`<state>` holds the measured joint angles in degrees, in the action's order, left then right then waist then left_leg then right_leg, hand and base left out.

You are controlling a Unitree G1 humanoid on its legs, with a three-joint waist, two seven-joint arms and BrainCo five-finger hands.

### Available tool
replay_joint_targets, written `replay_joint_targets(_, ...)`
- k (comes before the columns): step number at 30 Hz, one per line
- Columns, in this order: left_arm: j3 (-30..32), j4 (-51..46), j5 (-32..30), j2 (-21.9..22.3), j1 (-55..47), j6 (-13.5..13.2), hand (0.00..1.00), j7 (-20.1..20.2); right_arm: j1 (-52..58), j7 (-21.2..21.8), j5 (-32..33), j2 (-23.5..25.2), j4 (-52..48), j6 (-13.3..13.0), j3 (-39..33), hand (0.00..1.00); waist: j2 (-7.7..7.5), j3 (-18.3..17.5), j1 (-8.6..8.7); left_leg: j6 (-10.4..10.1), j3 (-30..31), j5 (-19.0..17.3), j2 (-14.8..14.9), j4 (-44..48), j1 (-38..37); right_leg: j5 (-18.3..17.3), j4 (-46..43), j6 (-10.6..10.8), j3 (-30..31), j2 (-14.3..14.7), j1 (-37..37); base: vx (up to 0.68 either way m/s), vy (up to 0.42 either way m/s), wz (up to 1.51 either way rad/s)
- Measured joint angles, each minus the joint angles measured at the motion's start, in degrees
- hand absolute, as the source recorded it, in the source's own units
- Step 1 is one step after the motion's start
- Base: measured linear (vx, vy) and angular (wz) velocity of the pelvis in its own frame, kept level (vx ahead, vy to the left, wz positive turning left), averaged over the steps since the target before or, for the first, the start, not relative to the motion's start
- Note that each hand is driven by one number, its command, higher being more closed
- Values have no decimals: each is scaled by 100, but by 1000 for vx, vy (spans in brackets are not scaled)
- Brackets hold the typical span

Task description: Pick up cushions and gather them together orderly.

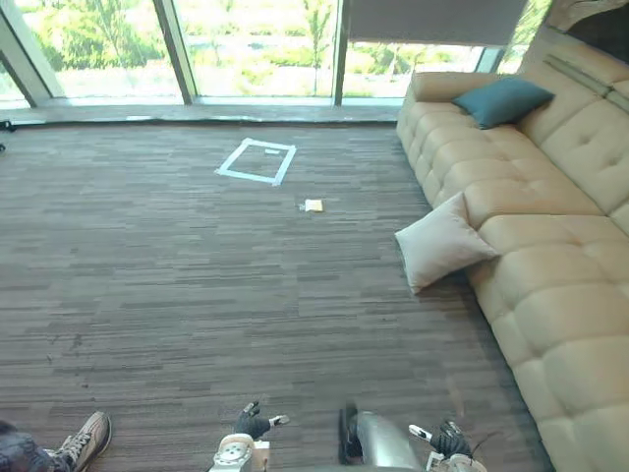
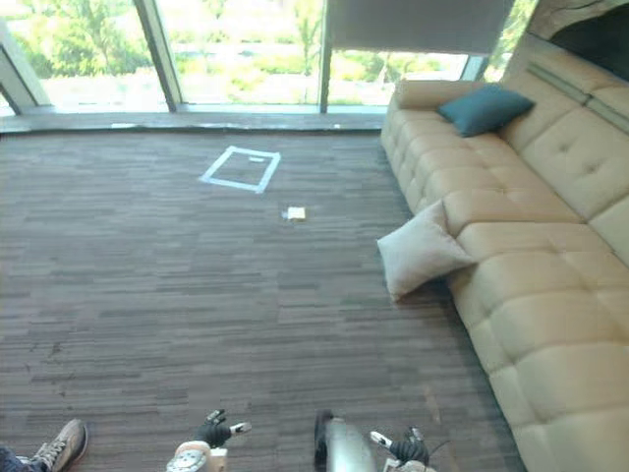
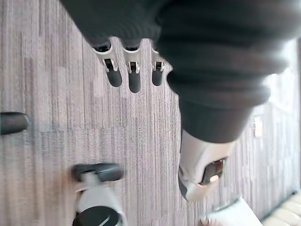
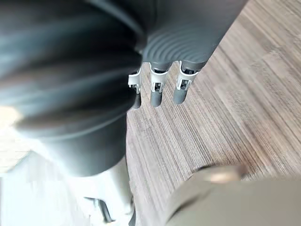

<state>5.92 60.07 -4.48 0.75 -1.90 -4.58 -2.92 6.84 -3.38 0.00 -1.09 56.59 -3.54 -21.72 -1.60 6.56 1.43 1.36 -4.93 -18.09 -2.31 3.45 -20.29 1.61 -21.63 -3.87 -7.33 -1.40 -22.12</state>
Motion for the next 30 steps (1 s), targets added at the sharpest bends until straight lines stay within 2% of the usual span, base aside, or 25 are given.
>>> replay_joint_targets(1,197,-29,-10,52,34,-1,0,19,33,-7,-3,-84,60,35,-33,0,170,-15,-8,-77,-11,36,184,458,68,-242,-229,-154,-64,70,56,790,-176,32)
replay_joint_targets(2,351,-57,-56,102,37,0,0,53,32,0,-2,-124,44,39,29,0,208,9,-9,-267,-103,146,238,1406,437,-459,-293,-175,-106,104,191,922,-229,5)
replay_joint_targets(3,508,-105,-73,168,41,7,0,54,31,-6,-3,-167,12,40,92,0,269,48,-5,-651,-146,499,395,2846,1027,-623,-178,-219,-75,187,436,893,-190,-19)
replay_joint_targets(4,708,-237,-100,252,38,2,0,48,28,-9,-4,-251,-40,76,182,0,393,109,-85,-871,-208,909,751,4433,1687,-747,30,-295,-6,365,841,715,-140,-38)
replay_joint_targets(5,775,-308,-100,250,35,4,0,46,21,-22,0,-255,-76,88,187,0,426,148,-117,-867,-352,903,997,5174,1986,-813,163,-351,51,478,1162,680,-85,-54)
replay_joint_targets(6,793,-384,-100,218,35,5,0,46,2,-25,2,-233,-115,88,267,0,384,189,-135,-763,-485,835,1210,5730,2266,-881,338,-420,114,548,1576,634,-81,-53)
replay_joint_targets(7,785,-496,-98,187,27,-7,0,45,-10,-30,3,-199,-176,85,431,0,282,248,-174,-635,-635,757,1313,5867,2493,-913,538,-462,250,553,2007,742,-93,-66)
replay_joint_targets(8,734,-635,-90,164,5,-14,0,49,-50,-30,13,-141,-202,73,624,0,140,210,-224,-479,-892,649,1398,5693,2954,-1007,919,-437,518,508,2493,593,-58,-64)
replay_joint_targets(9,700,-678,-89,151,-2,-16,0,48,-69,-23,12,-115,-201,74,672,0,94,179,-252,-447,-965,600,1402,5519,3098,-1094,1026,-375,606,471,2604,454,-18,-66)
replay_joint_targets(10,650,-727,-89,152,9,-20,0,51,-108,-20,12,-90,-198,75,685,0,100,182,-292,-483,-1079,535,1421,5179,3265,-1134,1123,-334,695,454,2753,498,58,-71)
replay_joint_targets(11,636,-762,-86,214,12,-20,0,54,-186,-17,12,11,-205,80,663,0,162,201,-333,-482,-1216,420,1356,4069,3488,-1281,1253,-245,934,371,3075,475,84,-69)
replay_joint_targets(12,612,-763,-85,232,10,-27,0,51,-188,-15,12,28,-204,81,665,0,182,195,-349,-510,-1206,437,1272,3615,3537,-1356,1285,-205,1014,317,3152,461,117,-67)
replay_joint_targets(14,536,-763,-39,253,-20,-91,0,48,-156,-4,6,49,-195,83,671,0,217,169,-387,-728,-1061,707,997,2034,3569,-1695,1290,-57,1277,134,3352,420,187,-56)
replay_joint_targets(15,531,-761,-24,255,-29,-130,0,50,-138,-10,3,41,-180,82,667,0,246,147,-384,-766,-840,884,911,1530,3650,-1843,1287,14,1367,100,3429,617,323,-58)
replay_joint_targets(16,502,-773,12,252,-75,-143,0,50,-91,-14,2,26,-166,85,672,0,280,60,-404,-731,-702,1049,886,1216,3758,-2030,1280,164,1467,62,3453,550,319,-48)
replay_joint_targets(17,465,-797,9,231,-108,-141,0,51,-36,-15,-3,39,-164,87,673,0,230,0,-429,-665,-698,1383,862,1269,3764,-2153,1268,250,1553,-45,3521,638,360,-70)
replay_joint_targets(18,411,-822,5,221,-145,-142,0,61,114,-10,-7,72,-166,90,685,0,119,-177,-456,-414,-885,1756,712,1353,3677,-2305,949,481,1768,-259,3518,682,349,-74)
replay_joint_targets(19,430,-789,2,155,-145,-131,0,52,135,-6,-6,92,-183,88,777,0,-70,-229,-473,-244,-1075,1672,543,1423,3564,-2378,216,694,1863,-428,3236,680,334,-75)
replay_joint_targets(20,418,-726,1,90,-124,-131,0,52,121,-3,-9,135,-192,79,864,0,-132,-229,-442,-124,-1225,1548,467,1451,3399,-2298,-610,864,1932,-485,2910,613,330,-60)
replay_joint_targets(21,417,-670,1,47,-66,-124,0,50,74,4,-14,170,-208,71,956,0,-191,-196,-426,36,-1299,1379,431,1475,3199,-1895,-1794,1295,2012,-469,2392,541,321,-47)
replay_joint_targets(22,415,-575,1,31,10,-101,0,36,72,12,-18,164,-306,63,997,0,-211,-163,-394,133,-1345,1235,419,1467,2969,-1788,-2669,1368,2001,-450,1997,505,301,-44)
replay_joint_targets(24,409,-452,5,50,47,-72,0,24,80,3,-16,118,-437,43,1034,0,-153,-78,-395,157,-1506,990,487,1325,2378,-1823,-3323,1297,1766,-455,1605,398,221,-52)
replay_joint_targets(25,410,-427,5,51,55,-69,0,-1,68,0,-14,107,-449,6,1073,0,-102,-43,-404,79,-1705,844,547,1109,1970,-1852,-3346,1242,1517,-481,1381,407,192,-67)
replay_joint_targets(28,423,-380,6,39,34,-38,0,-45,29,-3,-11,108,-513,2,1074,0,-112,-8,-390,-112,-2184,699,695,568,1164,-2060,-2753,912,503,-514,809,295,85,-75)
replay_joint_targets(30,423,-339,6,36,37,-1,0,-46,-12,-2,-12,112,-537,3,1052,0,-111,-7,-353,-294,-2479,589,760,417,939,-1971,-2014,781,-101,-462,537,285,20,-80)
